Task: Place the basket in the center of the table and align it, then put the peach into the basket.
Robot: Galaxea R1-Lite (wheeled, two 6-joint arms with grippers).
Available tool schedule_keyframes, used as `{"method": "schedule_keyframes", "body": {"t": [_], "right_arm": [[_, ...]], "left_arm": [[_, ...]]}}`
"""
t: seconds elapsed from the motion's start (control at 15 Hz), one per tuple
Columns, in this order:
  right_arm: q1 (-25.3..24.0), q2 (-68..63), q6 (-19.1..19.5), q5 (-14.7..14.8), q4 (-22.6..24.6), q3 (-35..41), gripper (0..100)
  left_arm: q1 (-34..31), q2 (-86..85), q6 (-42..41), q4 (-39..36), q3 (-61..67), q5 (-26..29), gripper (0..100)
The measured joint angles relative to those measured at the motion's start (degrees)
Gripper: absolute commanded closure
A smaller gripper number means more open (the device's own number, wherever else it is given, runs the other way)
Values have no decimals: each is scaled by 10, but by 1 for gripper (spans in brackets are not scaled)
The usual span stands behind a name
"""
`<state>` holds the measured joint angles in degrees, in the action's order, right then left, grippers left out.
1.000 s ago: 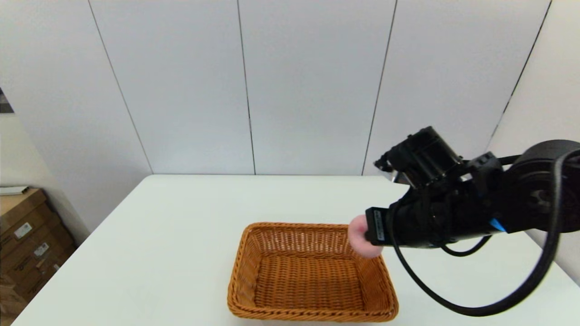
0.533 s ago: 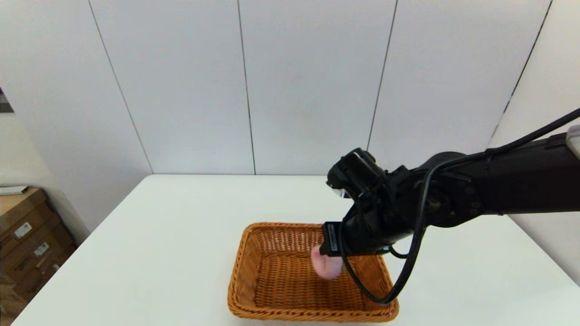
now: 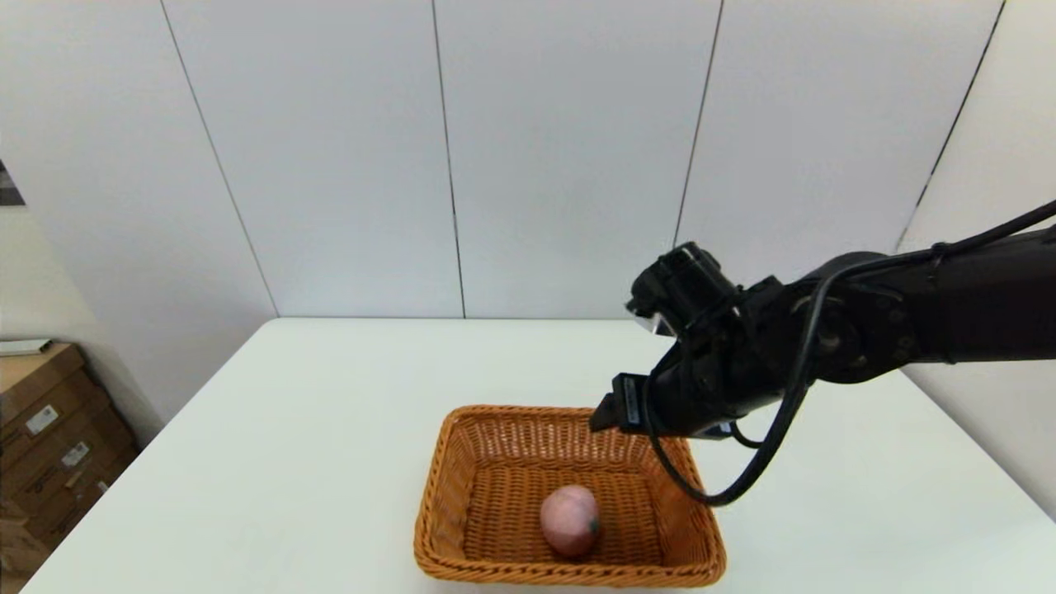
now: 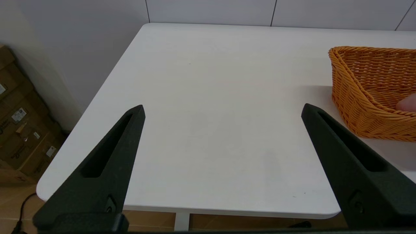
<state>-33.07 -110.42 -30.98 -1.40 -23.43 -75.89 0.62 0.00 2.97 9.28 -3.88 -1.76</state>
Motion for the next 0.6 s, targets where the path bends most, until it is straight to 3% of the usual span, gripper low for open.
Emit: {"method": "schedule_keyframes", "body": {"t": [0.27, 0.47, 0.6], "right_arm": [[131, 33, 34, -20, -17, 0, 0], [269, 45, 76, -40, -22, -2, 0], [363, 48, 116, -72, -26, -3, 0]], "left_arm": [[0, 0, 0, 0, 0, 0, 0], [0, 0, 0, 0, 0, 0, 0], [0, 0, 0, 0, 0, 0, 0]]}}
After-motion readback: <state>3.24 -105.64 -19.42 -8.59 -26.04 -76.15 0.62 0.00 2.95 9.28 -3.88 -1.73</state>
